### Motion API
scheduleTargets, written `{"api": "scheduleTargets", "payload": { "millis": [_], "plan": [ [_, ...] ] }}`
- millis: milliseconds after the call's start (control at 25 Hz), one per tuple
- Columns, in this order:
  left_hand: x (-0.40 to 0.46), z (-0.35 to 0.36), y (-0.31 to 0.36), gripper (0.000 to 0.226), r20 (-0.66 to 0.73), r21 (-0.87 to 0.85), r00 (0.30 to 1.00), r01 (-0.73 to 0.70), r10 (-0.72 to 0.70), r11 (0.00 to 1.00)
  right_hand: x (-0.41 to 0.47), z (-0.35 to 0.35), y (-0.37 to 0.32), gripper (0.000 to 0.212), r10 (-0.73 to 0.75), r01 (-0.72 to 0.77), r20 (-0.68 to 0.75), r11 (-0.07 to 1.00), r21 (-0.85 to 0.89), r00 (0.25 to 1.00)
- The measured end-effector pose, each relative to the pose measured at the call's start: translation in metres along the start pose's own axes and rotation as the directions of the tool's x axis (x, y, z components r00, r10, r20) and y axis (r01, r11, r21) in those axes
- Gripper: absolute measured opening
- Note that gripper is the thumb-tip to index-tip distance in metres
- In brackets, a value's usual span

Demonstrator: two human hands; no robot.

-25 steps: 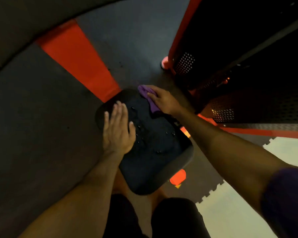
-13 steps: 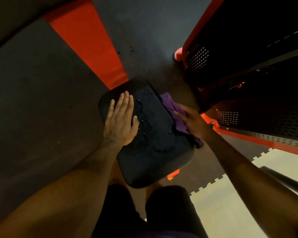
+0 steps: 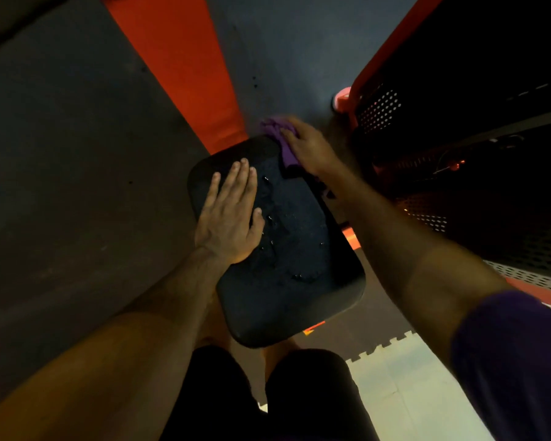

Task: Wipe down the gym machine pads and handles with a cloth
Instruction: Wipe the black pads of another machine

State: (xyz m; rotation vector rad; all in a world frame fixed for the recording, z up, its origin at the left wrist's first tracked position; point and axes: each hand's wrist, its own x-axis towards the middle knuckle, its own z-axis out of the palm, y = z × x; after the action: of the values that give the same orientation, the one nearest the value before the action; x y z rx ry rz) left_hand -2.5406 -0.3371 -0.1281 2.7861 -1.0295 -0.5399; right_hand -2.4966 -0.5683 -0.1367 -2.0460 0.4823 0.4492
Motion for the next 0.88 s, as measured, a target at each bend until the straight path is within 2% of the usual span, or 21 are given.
{"api": "scheduleTargets", "payload": {
  "millis": [80, 160, 240, 320, 400, 480, 560, 640, 720, 800, 880],
  "plan": [
    [0.000, 0.001, -0.001, 0.075, -0.020, -0.019, 1.000, -0.002, 0.001, 1.000, 0.028, -0.004, -0.012, 0.029, -0.041, 0.059, 0.137, 0.990, -0.131, 0.990],
    [0.000, 0.000, 0.001, 0.074, -0.035, -0.025, 0.999, 0.007, -0.008, 1.000, 0.028, -0.015, -0.023, 0.032, -0.096, 0.141, 0.193, 0.962, -0.234, 0.976],
    [-0.004, -0.005, 0.002, 0.074, -0.021, -0.014, 1.000, 0.016, -0.017, 1.000, 0.008, -0.032, -0.027, 0.036, -0.118, 0.171, 0.171, 0.924, -0.341, 0.978],
    [-0.004, -0.018, -0.001, 0.074, 0.012, -0.066, 1.000, -0.004, 0.005, 0.998, -0.024, -0.052, -0.022, 0.037, -0.098, 0.131, 0.100, 0.898, -0.421, 0.990],
    [-0.010, -0.045, -0.016, 0.069, 0.020, -0.067, 0.994, -0.107, 0.109, 0.992, -0.066, -0.074, -0.016, 0.041, -0.098, 0.104, 0.038, 0.878, -0.466, 0.994],
    [-0.021, -0.095, -0.047, 0.057, -0.102, 0.069, 0.956, -0.271, 0.277, 0.960, -0.101, -0.085, -0.022, 0.049, -0.131, 0.147, 0.068, 0.828, -0.542, 0.989],
    [-0.032, -0.162, -0.082, 0.055, -0.227, 0.281, 0.887, -0.336, 0.402, 0.899, -0.117, -0.083, -0.032, 0.048, -0.172, 0.205, 0.113, 0.781, -0.590, 0.979],
    [-0.033, -0.231, -0.113, 0.056, -0.279, 0.472, 0.807, -0.357, 0.521, 0.806, -0.123, -0.069, -0.053, 0.047, -0.235, 0.284, 0.162, 0.729, -0.622, 0.958],
    [-0.014, -0.278, -0.137, 0.057, -0.192, 0.625, 0.770, -0.382, 0.608, 0.681, -0.115, -0.052, -0.072, 0.052, -0.233, 0.318, 0.217, 0.724, -0.612, 0.948],
    [0.010, -0.304, -0.154, 0.059, -0.053, 0.693, 0.779, -0.421, 0.624, 0.585, -0.092, -0.042, -0.089, 0.061, -0.145, 0.257, 0.228, 0.750, -0.609, 0.963],
    [0.025, -0.314, -0.169, 0.058, 0.033, 0.728, 0.749, -0.471, 0.662, 0.498, -0.058, -0.031, -0.100, 0.047, -0.092, 0.236, 0.244, 0.706, -0.667, 0.965]
  ]
}}
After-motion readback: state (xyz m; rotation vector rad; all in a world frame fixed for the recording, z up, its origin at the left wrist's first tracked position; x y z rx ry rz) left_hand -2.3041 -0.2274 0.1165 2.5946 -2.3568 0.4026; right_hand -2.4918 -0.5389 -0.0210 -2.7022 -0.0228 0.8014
